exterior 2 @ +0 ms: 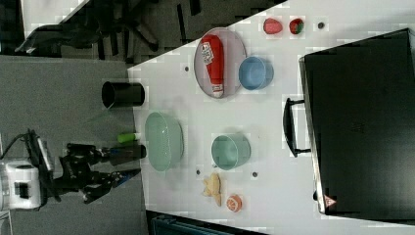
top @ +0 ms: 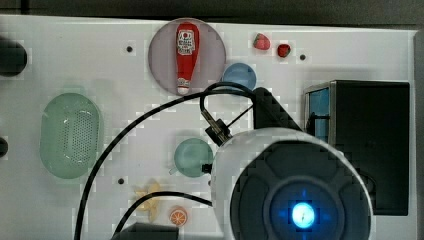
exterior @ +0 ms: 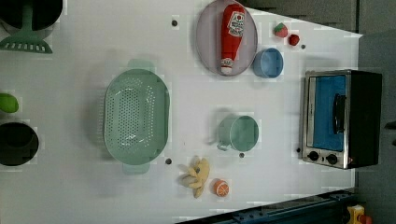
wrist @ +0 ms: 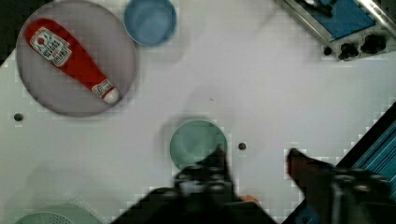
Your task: Flap open oven.
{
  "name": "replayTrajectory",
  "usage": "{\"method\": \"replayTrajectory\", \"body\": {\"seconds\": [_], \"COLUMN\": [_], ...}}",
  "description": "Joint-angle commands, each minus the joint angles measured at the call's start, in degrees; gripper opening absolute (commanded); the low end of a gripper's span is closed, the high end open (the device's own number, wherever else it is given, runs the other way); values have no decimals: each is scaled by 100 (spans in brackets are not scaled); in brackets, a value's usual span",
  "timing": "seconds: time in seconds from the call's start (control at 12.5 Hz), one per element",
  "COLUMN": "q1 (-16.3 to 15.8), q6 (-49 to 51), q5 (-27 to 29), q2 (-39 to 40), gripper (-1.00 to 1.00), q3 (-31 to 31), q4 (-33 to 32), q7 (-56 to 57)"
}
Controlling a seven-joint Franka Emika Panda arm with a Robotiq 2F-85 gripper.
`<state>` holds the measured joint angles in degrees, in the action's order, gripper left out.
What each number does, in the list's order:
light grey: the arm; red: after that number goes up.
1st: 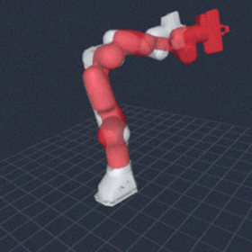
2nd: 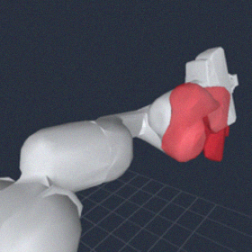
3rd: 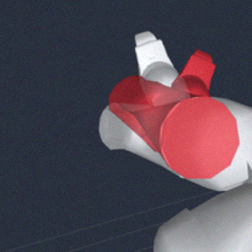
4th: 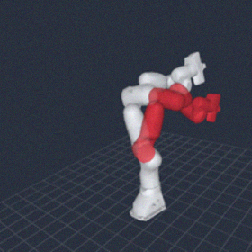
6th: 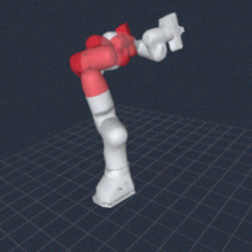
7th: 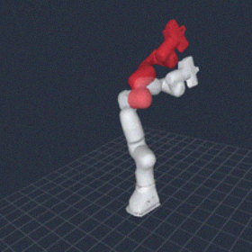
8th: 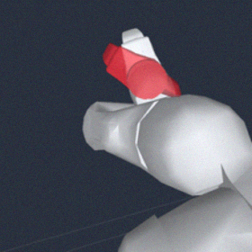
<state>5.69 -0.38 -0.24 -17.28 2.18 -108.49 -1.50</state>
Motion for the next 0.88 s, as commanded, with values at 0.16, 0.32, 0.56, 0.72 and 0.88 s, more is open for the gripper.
{"method": "replayTrajectory", "body": {"seconds": [0.16, 0.32, 0.56, 0.72, 0.88], "q1": [107, 113, 125, 137, 155], "q6": [6, -25, -285, -790, -1433], "q5": [-21, -27, -115, -219, -383], "q2": [174, 289, 507, 666, 796], "gripper": [-65, -65, -65, -65, -65], "q3": [-172, -378, -814, -1091, -1359], "q4": [-86, -106, -253, -463, -735], "q7": [225, 667, 2299, 3565, 4691]}}
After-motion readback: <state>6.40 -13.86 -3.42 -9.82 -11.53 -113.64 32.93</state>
